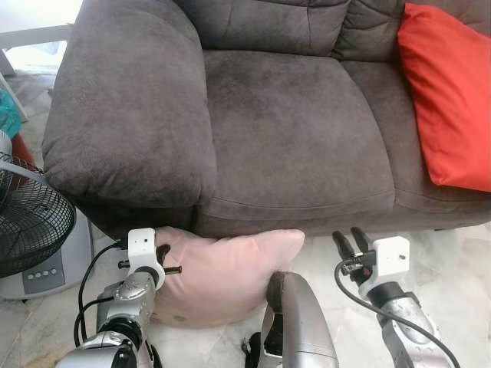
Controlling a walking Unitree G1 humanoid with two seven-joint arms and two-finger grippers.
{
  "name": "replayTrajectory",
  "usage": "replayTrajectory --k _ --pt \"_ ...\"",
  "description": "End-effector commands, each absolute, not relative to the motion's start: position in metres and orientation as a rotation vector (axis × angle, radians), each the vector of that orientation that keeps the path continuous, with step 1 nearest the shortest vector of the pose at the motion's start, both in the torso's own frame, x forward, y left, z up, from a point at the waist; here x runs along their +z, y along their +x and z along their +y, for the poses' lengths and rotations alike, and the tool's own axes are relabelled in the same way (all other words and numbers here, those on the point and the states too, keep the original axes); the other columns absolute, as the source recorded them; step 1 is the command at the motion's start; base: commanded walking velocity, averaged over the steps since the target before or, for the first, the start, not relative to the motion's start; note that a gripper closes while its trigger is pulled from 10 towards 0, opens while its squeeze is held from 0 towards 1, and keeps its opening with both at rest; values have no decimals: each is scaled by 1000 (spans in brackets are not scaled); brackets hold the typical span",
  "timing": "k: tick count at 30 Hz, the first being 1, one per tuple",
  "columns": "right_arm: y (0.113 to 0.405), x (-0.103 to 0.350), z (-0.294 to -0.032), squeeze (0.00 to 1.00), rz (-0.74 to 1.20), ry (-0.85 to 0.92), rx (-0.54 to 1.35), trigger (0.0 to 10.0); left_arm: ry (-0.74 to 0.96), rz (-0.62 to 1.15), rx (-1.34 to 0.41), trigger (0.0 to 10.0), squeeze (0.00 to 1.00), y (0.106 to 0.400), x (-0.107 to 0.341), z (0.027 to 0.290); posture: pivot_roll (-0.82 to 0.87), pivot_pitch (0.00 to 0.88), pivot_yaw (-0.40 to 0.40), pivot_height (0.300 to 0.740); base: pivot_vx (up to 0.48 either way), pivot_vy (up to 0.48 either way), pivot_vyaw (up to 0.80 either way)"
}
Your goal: Move the pillow to the sofa from floor
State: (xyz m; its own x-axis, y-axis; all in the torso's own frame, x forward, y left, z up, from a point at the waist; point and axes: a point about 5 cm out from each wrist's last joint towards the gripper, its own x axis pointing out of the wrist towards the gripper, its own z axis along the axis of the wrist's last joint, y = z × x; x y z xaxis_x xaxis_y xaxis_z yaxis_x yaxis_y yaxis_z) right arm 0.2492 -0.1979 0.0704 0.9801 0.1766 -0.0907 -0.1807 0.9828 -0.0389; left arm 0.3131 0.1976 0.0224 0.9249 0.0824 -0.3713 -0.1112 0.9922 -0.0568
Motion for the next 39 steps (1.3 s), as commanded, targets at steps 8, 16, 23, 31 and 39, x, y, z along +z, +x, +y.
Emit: replayTrajectory --k 8,16,23,31,39 --pt "246 60 -202 0 119 -45 163 10000 -60 383 110 10000 0 304 13 190 -46 222 -194 494 0 0 0" --pt "250 58 -200 0 115 -37 159 10000 -77 347 104 10000 0 304 15 185 -35 216 -183 494 -258 0 0" --pt "248 54 -196 0 111 -25 156 10000 -75 336 98 10000 0 304 15 184 -18 207 -164 494 -372 0 0" --pt "251 51 -193 0 102 -9 141 10000 -64 316 100 10000 0 306 19 185 3 180 -136 494 -401 0 0" --pt "264 52 -179 0 83 15 131 10000 -50 276 97 10000 0 310 27 190 33 138 -94 494 -405 0 0"
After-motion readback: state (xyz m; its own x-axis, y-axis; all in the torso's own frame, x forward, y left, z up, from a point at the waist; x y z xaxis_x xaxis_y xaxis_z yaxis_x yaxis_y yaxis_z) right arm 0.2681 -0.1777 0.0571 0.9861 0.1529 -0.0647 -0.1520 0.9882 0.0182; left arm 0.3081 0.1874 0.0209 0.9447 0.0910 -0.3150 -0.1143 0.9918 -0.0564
